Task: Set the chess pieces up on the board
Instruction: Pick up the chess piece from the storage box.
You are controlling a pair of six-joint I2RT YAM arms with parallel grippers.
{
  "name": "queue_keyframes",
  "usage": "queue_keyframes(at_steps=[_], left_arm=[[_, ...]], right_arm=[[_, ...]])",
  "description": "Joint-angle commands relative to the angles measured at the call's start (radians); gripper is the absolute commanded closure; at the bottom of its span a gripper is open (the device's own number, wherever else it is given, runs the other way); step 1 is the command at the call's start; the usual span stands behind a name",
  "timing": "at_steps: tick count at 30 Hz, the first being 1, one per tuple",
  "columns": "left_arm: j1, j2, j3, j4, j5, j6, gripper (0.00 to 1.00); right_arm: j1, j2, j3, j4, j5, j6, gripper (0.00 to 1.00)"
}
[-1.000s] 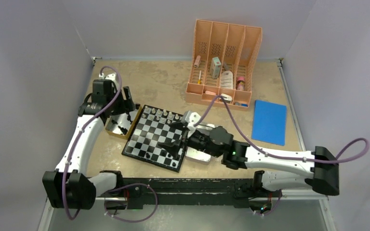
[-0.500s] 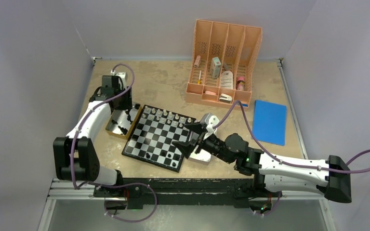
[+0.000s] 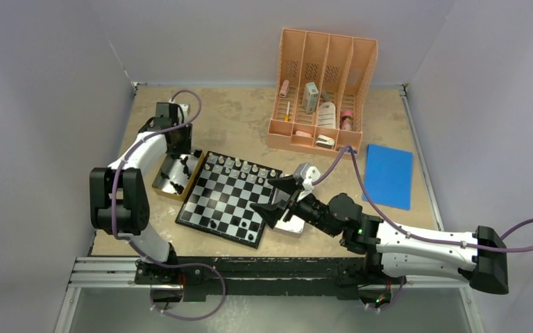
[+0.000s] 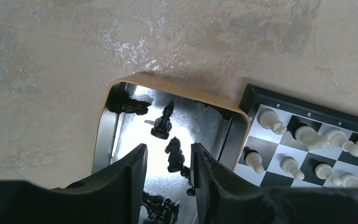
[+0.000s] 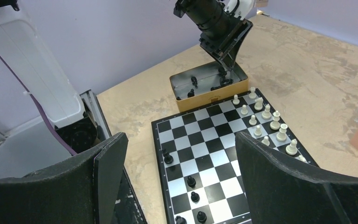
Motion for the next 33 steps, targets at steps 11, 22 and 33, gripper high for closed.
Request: queue_keyframes(at_steps=[11, 22, 33], left_arm=[[0.006, 0.086, 0.061, -0.015, -0.020, 0.034, 0.66], [0.006, 0.163, 0.118, -0.058, -0.023, 0.034, 0.67], [0.017, 0.205, 0.134, -0.069, -0.013, 0.064, 0.66]], right_arm=[[0.005, -0.038, 0.057, -0.006, 0.035, 0.018, 0.12], [0.005, -0.041, 0.078, -0.033, 0.019, 0.018, 0.12], [0.005, -0.079, 0.078, -0.080, 0.050, 0.006, 0.12]])
